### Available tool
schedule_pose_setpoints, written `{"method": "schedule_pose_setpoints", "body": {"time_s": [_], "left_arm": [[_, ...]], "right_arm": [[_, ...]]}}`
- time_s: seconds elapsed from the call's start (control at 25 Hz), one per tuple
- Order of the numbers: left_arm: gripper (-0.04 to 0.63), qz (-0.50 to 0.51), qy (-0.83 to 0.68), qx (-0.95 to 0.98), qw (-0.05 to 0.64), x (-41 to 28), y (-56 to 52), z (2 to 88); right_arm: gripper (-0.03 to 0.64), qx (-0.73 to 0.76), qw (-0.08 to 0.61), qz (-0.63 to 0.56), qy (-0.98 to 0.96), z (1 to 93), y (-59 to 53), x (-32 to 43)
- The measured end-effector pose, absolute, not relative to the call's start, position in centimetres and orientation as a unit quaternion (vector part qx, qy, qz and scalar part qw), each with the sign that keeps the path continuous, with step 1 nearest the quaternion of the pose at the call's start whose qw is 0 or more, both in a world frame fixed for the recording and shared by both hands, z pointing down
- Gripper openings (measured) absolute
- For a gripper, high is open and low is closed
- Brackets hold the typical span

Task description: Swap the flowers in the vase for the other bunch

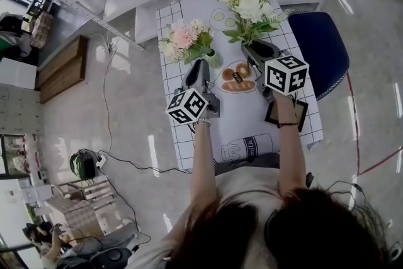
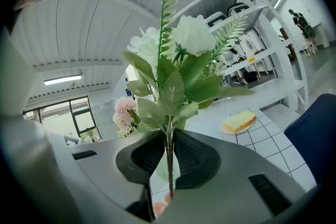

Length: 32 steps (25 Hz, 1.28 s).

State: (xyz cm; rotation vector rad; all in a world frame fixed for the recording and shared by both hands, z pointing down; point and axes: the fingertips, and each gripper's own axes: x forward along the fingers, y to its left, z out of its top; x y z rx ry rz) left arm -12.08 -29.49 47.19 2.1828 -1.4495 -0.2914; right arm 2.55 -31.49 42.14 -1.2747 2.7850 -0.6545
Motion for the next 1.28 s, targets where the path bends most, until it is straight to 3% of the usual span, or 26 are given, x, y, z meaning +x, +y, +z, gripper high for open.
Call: {"method": "schedule_pose_setpoints", "body": {"time_s": [0.32,0.68,1.28], "left_arm": [[0.149,-0.124,-0.532,0.795,0.266,-11.9,-30.3,48.0],[0.215,-0.123,-0.532,0.798,0.254,-11.5,-30.9,48.4],[0.232,-0.122,-0.527,0.806,0.24,-11.3,-32.3,48.5]], "right_arm": [[0.051,-0.407,0.003,-0.216,0.887,42.7,-32.2,2.6],[0.051,-0.408,0.001,-0.224,0.885,43.4,-32.7,3.0],[0.051,-0.408,-0.011,-0.243,0.88,44.9,-33.0,3.3]]}}
